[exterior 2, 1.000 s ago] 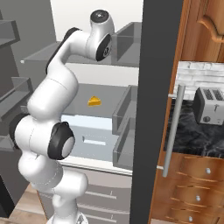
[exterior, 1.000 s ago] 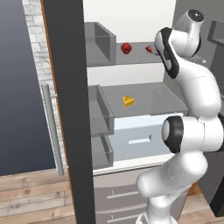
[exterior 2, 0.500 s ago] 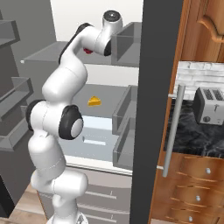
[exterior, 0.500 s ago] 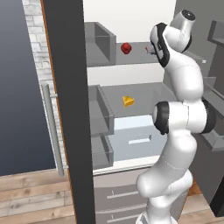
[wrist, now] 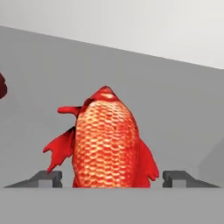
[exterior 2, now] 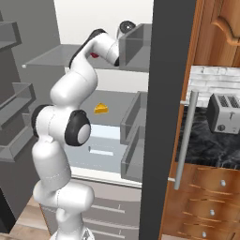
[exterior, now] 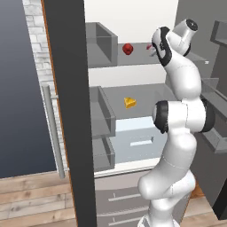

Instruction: Take the cheese, fish, and bell pepper from the fridge and place them on the plate on the dining counter to create an appetizer plate.

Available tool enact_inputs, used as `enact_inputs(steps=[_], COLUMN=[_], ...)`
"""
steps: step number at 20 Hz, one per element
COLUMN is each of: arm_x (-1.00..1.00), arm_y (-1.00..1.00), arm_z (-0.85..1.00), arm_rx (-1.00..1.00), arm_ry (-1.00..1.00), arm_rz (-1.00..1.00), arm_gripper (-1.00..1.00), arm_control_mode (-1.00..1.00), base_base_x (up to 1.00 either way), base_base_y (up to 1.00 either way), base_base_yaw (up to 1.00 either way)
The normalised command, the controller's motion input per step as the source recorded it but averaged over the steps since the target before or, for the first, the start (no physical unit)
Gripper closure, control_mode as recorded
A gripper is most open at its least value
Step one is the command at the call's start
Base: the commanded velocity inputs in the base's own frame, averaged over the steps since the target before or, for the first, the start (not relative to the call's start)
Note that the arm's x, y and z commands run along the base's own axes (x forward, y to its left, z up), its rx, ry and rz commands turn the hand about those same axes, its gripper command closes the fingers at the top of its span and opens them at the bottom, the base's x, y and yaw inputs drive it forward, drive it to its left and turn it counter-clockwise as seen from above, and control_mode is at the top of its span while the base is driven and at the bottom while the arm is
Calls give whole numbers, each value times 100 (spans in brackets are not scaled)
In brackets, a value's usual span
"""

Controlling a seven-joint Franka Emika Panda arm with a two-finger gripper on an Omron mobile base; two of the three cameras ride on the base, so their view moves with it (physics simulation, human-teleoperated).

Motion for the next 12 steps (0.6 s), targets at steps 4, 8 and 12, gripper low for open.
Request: enact_inputs(steps=[4,8,12], arm_x=[-48,-100,-100], arm_y=[48,44,-3], arm_z=[-69,-48,-3], arm_rx=[-3,0,0], arm_ry=[15,7,0], arm_rz=[1,0,0], arm_gripper=[100,100,100], arm_control_mode=[-100,-100,-100], base_base_x=[0,0,0], base_base_y=[0,0,0], base_base_yaw=[0,0,0])
